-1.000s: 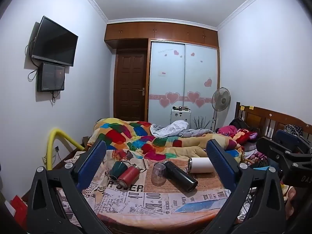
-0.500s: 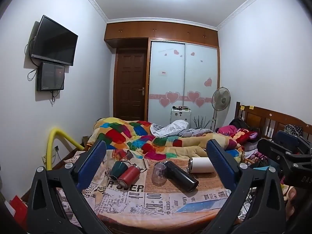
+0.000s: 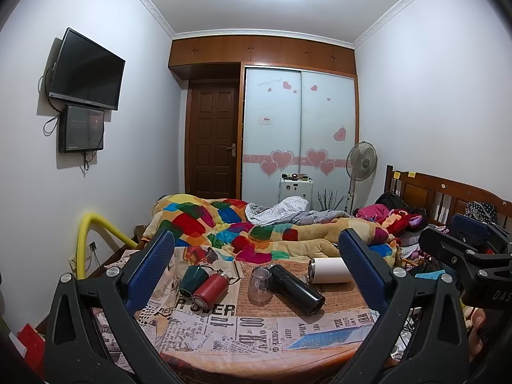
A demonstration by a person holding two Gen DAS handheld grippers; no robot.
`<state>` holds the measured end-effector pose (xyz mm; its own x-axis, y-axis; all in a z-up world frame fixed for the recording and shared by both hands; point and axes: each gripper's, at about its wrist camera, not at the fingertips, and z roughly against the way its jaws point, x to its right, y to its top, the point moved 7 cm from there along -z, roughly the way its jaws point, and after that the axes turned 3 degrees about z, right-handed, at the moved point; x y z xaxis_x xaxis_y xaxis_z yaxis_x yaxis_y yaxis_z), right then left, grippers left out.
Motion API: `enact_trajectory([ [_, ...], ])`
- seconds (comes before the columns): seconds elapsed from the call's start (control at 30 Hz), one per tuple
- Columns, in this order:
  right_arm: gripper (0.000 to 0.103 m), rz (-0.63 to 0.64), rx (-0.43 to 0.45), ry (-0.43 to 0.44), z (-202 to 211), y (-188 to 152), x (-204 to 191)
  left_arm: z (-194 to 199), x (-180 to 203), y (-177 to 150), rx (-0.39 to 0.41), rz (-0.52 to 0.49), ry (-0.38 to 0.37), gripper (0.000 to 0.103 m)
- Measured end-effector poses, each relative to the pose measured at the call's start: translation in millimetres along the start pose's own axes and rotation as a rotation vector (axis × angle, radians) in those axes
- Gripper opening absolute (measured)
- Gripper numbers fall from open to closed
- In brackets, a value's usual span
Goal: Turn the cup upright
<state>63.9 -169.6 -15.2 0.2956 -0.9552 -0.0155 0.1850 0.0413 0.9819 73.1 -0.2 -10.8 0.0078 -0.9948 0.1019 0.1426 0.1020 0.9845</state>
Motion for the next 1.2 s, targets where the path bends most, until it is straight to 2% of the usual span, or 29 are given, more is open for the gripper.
enact_trajectory([
  [1.2,0.103,-0.001,-0.009,0.000,-1.7,-0.8,-0.8,-9.8,-6.4,-1.7,-0.010,-0.004,0.004,0.103],
])
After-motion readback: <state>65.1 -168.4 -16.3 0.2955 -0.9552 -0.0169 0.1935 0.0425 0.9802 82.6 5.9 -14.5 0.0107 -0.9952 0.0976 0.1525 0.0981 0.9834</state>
